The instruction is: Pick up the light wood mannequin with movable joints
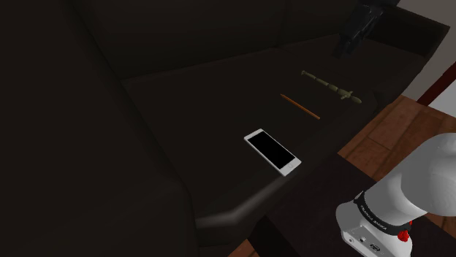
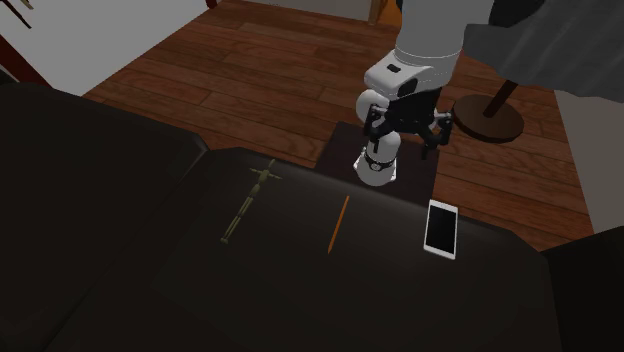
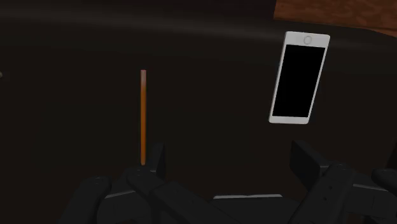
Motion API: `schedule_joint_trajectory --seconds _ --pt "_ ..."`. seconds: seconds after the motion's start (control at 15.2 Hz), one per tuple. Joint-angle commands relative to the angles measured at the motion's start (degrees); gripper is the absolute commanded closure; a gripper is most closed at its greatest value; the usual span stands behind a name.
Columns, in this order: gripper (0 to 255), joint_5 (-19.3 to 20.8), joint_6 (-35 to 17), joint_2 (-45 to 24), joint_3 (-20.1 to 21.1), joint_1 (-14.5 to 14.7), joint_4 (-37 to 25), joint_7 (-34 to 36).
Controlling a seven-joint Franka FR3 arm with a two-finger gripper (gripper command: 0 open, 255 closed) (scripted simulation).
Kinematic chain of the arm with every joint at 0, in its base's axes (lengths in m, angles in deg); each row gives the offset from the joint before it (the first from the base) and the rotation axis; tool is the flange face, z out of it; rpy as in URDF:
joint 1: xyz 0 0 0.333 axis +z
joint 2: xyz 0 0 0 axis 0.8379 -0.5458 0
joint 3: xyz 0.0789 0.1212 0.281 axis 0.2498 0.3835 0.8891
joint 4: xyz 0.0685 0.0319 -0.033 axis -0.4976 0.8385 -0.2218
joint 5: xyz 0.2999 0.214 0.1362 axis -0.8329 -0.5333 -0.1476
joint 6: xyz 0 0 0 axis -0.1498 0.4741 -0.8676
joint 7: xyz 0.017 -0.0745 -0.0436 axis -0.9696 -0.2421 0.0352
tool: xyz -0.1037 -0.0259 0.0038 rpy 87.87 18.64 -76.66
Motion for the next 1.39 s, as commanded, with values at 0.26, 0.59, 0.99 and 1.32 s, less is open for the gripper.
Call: schedule_joint_trajectory --seconds 0.26,0.59,0.99,1.32 --pt "0 2.86 -3.69 -2.19 -3.61 -1.56 2.40 -4.04" --pt "0 6.15 -8.62 -6.30 -8.15 -3.56 4.07 -8.94" --pt "0 9.28 -14.74 -13.15 -13.67 -5.67 4.05 -14.61" --pt "0 10.76 -19.73 -20.31 -18.27 -7.06 2.31 -19.38"
